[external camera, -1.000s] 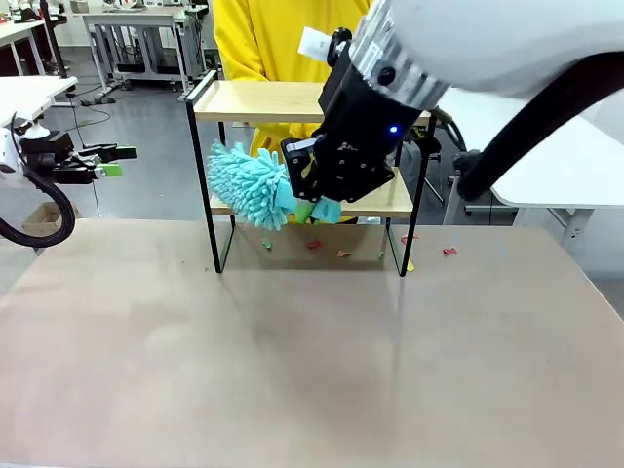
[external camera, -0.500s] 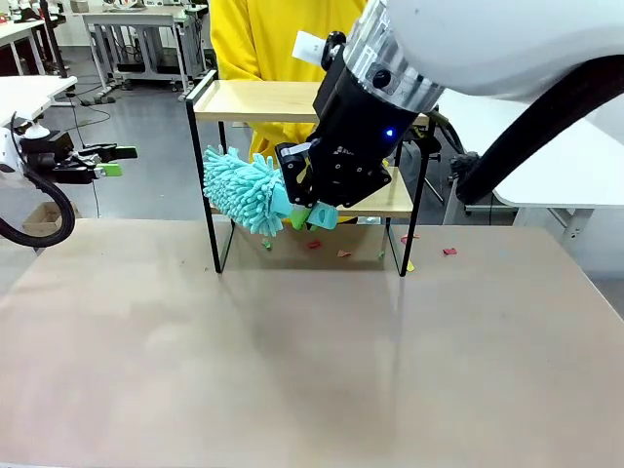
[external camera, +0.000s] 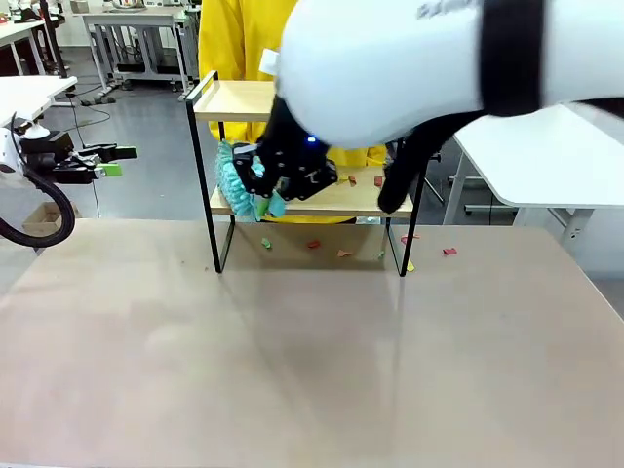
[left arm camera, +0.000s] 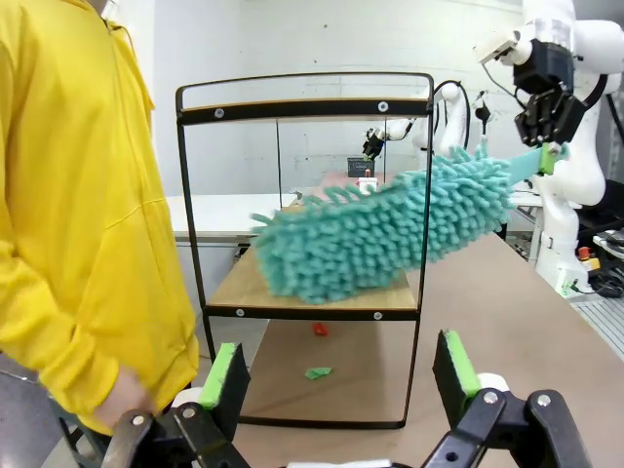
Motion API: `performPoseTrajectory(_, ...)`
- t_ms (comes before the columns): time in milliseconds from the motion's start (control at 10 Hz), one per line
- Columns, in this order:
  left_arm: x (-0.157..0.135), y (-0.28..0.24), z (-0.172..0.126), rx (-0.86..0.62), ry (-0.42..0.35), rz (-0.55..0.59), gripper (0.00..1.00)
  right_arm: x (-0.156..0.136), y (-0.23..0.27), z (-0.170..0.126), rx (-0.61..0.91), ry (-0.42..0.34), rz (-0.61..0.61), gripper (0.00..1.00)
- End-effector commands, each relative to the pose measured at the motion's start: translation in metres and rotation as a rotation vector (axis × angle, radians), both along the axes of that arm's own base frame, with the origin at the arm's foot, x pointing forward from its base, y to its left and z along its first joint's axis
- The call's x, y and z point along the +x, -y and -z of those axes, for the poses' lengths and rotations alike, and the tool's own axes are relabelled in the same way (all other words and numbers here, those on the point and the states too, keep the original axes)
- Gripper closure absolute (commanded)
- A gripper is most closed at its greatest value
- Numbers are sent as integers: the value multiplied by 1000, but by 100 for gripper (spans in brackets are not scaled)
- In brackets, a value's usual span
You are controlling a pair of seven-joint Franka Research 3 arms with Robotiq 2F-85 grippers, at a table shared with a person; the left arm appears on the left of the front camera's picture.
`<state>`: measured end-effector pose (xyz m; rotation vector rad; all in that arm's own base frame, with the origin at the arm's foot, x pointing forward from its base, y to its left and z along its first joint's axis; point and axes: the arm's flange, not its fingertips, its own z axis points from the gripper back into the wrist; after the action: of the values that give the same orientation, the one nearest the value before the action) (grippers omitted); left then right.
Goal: Clean the shelf.
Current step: Clean the specific section of the Shelf indicated by the human with the Duster.
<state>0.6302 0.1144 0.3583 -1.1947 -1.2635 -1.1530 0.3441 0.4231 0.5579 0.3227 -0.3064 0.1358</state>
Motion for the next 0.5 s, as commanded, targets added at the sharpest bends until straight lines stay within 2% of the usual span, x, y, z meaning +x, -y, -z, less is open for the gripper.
performPoseTrajectory(0, -2, 0, -3, -1, 11, -4, 0, 23, -47, -2, -40, 65, 99, 87)
performPoseTrajectory(200, -2, 0, -3, -1, 11, -4, 0, 41, -64, 6, -46, 115, 148, 87)
performPoseTrajectory(400, -2, 0, -3, -1, 11, -4, 0, 55, -80, 10, -72, 130, 162, 87)
